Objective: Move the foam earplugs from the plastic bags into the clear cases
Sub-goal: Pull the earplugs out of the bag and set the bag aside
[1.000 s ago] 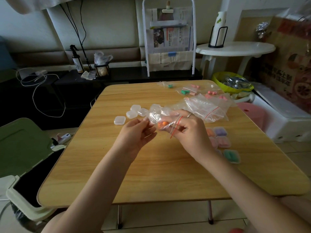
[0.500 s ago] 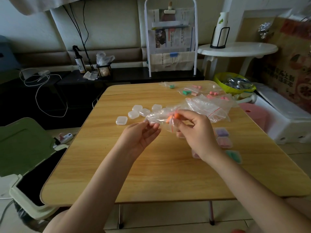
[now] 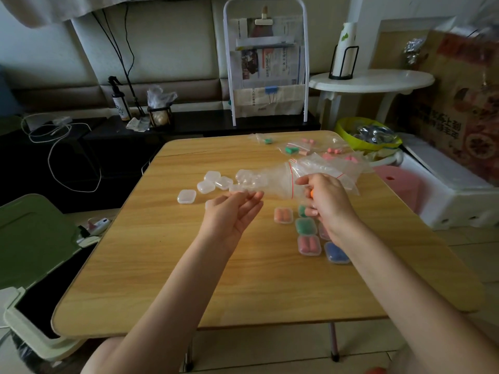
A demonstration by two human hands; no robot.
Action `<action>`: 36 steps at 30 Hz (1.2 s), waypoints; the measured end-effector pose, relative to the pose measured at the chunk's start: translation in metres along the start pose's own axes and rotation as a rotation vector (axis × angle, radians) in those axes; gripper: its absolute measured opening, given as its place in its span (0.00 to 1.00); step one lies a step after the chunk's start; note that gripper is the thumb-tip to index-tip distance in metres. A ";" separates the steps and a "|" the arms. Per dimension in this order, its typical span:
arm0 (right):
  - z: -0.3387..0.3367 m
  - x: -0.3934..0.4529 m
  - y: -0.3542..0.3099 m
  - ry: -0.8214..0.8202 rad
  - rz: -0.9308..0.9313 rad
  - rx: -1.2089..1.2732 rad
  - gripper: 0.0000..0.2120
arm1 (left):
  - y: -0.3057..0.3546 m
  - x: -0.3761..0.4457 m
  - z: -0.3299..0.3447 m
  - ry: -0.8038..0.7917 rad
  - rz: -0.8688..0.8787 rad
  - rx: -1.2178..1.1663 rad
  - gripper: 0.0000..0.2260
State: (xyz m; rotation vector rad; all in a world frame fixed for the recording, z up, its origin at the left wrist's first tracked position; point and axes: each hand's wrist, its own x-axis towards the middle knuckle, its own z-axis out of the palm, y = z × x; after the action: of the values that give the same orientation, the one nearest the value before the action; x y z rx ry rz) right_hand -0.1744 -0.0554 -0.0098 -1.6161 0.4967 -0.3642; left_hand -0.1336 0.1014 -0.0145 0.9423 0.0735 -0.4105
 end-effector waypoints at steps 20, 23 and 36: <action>-0.042 0.066 0.018 0.384 -0.210 -0.361 0.16 | 0.013 0.028 -0.044 0.165 0.409 1.743 0.24; -0.037 0.061 0.017 0.422 -0.247 -0.454 0.14 | 0.012 0.030 -0.044 0.201 0.428 1.723 0.20; -0.002 -0.014 -0.004 -0.082 -0.284 -0.330 0.14 | 0.004 -0.006 0.001 -0.111 0.641 1.079 0.19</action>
State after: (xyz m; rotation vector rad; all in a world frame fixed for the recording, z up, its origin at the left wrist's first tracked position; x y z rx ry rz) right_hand -0.1870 -0.0497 -0.0051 -2.0219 0.2729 -0.4422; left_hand -0.1380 0.1050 -0.0093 1.9132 -0.5973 0.1448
